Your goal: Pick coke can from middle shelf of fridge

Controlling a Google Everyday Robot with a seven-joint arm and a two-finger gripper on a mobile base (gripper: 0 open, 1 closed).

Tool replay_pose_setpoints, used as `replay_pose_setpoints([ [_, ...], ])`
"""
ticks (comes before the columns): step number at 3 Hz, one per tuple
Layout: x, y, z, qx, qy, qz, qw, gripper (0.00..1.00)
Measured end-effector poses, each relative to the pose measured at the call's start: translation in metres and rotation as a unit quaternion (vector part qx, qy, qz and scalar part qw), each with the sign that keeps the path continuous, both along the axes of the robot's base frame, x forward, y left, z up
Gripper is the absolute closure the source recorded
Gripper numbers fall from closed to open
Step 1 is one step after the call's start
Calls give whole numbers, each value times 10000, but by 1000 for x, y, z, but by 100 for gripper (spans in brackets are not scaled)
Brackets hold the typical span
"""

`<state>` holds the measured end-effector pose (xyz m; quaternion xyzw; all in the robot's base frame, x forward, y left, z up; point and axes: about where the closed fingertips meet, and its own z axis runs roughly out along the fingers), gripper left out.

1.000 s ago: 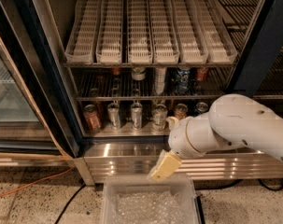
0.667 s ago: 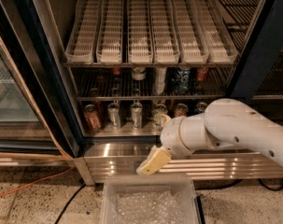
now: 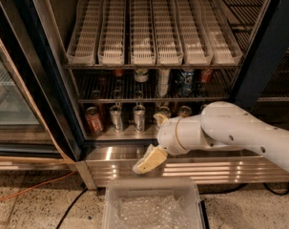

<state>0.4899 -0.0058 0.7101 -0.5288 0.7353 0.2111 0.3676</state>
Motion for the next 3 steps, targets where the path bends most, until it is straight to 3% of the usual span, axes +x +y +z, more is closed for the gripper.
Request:
replay_pose_setpoints([
  [1, 9, 4, -3, -44, -195, -171, 9997, 0],
  [2, 38, 13, 2, 228, -712, -510, 9959, 0],
  [3, 78, 26, 10, 486, -1210, -764, 9885, 0],
])
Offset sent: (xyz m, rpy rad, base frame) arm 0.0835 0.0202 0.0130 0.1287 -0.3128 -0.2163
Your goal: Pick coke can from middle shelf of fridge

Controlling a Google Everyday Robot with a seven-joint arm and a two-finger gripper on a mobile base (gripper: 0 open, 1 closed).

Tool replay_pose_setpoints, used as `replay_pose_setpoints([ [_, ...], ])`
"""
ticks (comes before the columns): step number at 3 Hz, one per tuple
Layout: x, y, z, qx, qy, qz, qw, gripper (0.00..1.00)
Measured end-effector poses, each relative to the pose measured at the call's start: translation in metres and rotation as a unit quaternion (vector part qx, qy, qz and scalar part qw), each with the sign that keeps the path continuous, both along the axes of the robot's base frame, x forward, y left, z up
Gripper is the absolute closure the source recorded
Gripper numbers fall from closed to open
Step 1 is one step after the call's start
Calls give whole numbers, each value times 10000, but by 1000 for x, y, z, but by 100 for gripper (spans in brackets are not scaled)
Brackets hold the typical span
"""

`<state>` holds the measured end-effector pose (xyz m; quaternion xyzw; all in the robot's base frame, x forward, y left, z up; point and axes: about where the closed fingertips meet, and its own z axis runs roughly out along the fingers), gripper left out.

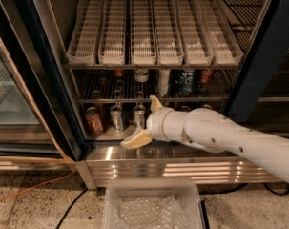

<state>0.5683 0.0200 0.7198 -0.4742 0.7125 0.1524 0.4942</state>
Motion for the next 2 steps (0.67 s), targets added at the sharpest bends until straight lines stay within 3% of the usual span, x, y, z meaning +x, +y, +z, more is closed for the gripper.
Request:
replay_pose_setpoints([
  [1, 38, 10, -1, 322, -201, -94, 9992, 0],
  [2, 71, 18, -7, 716, -181, -165, 9971, 0],
])
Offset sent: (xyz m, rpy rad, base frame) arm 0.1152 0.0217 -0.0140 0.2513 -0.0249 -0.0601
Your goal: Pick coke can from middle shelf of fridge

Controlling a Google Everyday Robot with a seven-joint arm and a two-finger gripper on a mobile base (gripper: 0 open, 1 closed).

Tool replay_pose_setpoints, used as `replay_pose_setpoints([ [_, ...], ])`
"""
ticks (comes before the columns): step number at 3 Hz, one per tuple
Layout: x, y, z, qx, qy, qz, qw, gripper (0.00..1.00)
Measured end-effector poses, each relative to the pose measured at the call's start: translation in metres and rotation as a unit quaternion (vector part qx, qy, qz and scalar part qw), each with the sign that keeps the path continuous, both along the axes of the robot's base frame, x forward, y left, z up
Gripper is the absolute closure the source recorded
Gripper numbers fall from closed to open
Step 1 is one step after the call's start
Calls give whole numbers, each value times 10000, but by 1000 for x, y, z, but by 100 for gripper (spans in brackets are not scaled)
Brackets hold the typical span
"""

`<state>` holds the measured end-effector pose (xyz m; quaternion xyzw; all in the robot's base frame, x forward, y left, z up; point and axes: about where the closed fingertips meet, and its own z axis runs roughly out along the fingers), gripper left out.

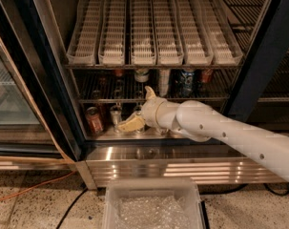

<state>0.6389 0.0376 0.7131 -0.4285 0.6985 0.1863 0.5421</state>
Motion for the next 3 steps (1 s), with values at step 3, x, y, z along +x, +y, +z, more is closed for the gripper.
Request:
replay_pose_setpoints([
  [3, 12, 24, 5, 539, -118, -55, 9985, 0],
])
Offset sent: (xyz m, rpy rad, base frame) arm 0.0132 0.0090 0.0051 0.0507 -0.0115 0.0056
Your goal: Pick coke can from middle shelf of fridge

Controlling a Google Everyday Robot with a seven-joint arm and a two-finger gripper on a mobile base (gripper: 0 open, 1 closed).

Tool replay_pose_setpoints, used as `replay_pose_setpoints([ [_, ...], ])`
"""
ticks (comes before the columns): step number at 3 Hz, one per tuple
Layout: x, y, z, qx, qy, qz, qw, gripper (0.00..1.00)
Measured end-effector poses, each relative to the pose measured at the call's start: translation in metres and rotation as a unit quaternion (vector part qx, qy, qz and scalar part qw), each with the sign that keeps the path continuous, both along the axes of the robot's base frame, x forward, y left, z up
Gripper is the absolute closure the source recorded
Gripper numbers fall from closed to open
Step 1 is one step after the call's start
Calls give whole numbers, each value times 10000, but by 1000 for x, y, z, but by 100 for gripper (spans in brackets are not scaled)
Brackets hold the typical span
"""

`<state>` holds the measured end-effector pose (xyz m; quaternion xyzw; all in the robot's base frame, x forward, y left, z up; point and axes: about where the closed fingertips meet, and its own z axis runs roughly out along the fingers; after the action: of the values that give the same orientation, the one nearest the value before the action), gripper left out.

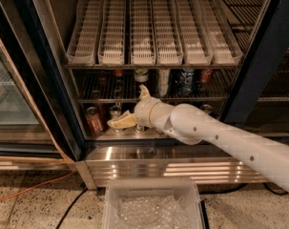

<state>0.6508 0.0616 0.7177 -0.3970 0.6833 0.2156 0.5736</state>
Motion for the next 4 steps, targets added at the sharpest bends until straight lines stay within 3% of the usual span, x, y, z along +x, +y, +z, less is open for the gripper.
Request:
replay_pose_setpoints([
  [1, 14, 26, 3, 470, -73, -236, 9986, 0],
  [2, 29, 41, 10, 791, -88, -661, 9946, 0],
  [3, 34, 54, 15, 867, -43, -1144, 9896, 0],
  [4, 45, 52, 20, 952, 35, -1726, 9804, 0],
])
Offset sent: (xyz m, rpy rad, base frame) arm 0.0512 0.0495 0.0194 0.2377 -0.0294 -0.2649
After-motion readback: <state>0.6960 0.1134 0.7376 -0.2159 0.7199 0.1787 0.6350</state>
